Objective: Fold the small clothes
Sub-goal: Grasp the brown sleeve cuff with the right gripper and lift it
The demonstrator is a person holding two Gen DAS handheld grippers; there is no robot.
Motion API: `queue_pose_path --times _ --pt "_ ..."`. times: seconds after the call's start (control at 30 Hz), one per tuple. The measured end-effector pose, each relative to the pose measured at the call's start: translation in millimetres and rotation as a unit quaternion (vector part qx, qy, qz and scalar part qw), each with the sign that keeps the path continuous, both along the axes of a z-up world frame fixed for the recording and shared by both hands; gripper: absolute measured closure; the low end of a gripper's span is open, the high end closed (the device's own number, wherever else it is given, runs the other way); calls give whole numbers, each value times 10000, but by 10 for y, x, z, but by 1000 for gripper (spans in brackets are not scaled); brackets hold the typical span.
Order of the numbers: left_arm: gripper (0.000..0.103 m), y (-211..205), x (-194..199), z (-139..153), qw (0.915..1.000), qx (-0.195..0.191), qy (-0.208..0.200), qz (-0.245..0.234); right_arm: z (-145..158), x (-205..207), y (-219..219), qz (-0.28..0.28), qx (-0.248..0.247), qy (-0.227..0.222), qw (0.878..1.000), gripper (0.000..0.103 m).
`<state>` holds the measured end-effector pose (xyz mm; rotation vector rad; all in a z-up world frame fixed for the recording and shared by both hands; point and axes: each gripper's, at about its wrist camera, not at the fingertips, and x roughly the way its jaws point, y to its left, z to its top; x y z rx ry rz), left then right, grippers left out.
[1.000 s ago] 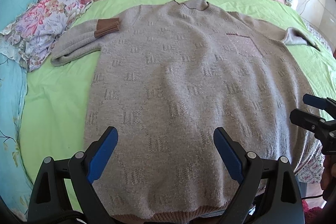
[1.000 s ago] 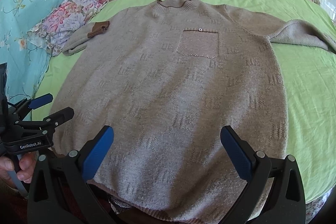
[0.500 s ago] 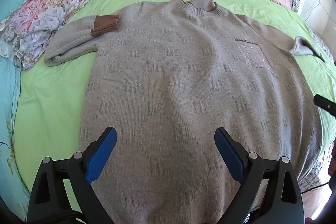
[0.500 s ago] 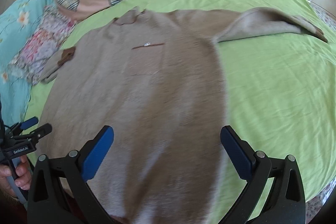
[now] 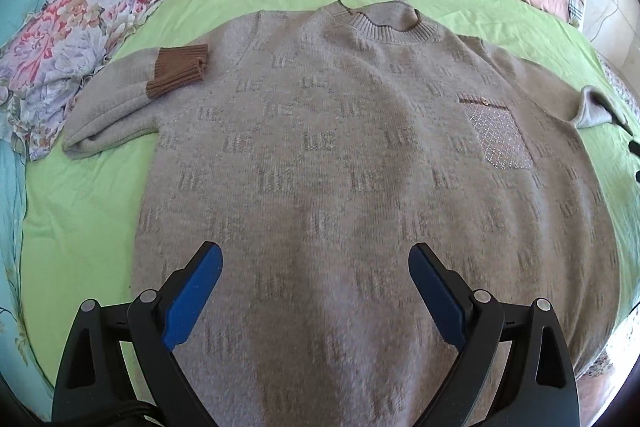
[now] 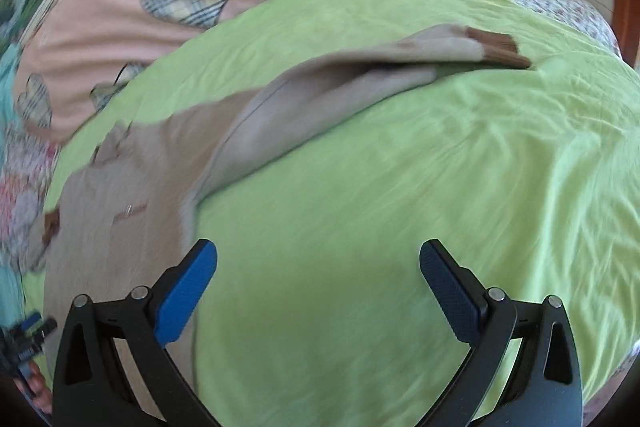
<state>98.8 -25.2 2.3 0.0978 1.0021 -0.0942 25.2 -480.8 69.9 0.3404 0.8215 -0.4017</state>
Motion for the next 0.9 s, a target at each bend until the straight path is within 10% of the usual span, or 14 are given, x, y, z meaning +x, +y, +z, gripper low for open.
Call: queue_pose_path --times 0.33,0.5,0.63,0.9 --pt "8 -245 176 -183 9995 142 270 -118 158 282 -1466 -1561 1186 -1155 9738 6" --pt "8 -377 222 -222 9991 119 335 -226 84 501 -1775 -1841 1285 -1011 9692 51" --pt "8 -419 226 -236 9989 113 349 -285 177 670 -1730 -1569 927 -908 9791 91" --pt "8 -346 210 -229 9992 -75 327 -230 393 1129 -958 -155 288 -786 9964 95"
